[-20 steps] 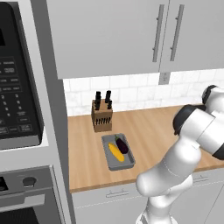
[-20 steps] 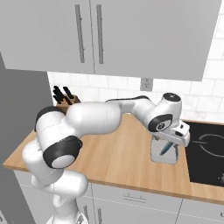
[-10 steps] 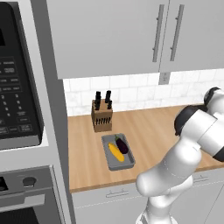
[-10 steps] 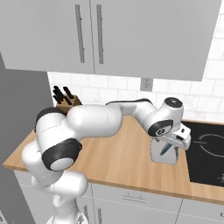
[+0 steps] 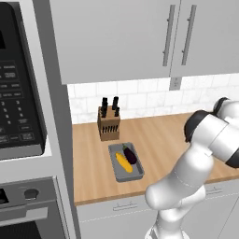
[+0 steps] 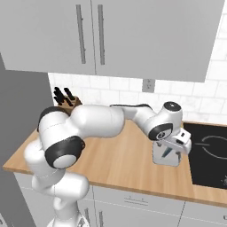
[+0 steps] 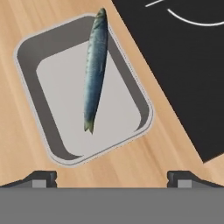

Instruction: Take the meat container that has the fish and place it on the second highest rack of the freezer. Then take the vegetable container that has the corn and eggplant and place it on the highest rack of the freezer.

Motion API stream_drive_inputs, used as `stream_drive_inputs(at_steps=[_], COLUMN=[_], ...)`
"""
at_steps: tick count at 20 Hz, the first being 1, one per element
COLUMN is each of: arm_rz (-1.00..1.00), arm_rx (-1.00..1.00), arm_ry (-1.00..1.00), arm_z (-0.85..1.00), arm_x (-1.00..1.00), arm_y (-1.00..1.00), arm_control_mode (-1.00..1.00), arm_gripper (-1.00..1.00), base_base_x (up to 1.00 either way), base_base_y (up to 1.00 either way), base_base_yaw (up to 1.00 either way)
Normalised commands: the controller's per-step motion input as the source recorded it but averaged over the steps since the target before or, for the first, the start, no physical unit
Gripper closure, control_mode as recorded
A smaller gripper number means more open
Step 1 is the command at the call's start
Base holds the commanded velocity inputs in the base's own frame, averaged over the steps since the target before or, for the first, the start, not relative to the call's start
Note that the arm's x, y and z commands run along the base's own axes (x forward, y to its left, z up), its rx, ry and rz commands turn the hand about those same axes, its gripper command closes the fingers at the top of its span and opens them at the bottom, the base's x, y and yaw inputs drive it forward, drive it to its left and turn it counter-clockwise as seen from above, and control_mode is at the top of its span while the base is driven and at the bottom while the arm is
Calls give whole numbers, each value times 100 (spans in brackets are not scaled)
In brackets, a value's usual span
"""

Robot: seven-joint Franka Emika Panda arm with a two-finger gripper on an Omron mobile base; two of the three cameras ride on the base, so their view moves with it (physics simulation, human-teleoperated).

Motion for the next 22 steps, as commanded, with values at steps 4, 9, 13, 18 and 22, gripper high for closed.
stream_drive_inputs(at_steps=[4, 9, 13, 18, 22], arm_rz=[-6, -6, -8, -5, -1], arm_rx=[0, 0, 0, 1, 1], arm_ry=[0, 0, 0, 0, 0], arm_z=[-24, -1, 0, 0, -6], arm_x=[17, 15, 11, 0, 0], arm_y=[-15, -18, -21, -17, -12], arm_control_mode=[-100, -100, -100, -100, -100], arm_gripper=[-100, -100, -100, -100, -100], base_base_x=[0, 0, 0, 0, 0], base_base_y=[0, 0, 0, 0, 0], base_base_yaw=[0, 0, 0, 0, 0])
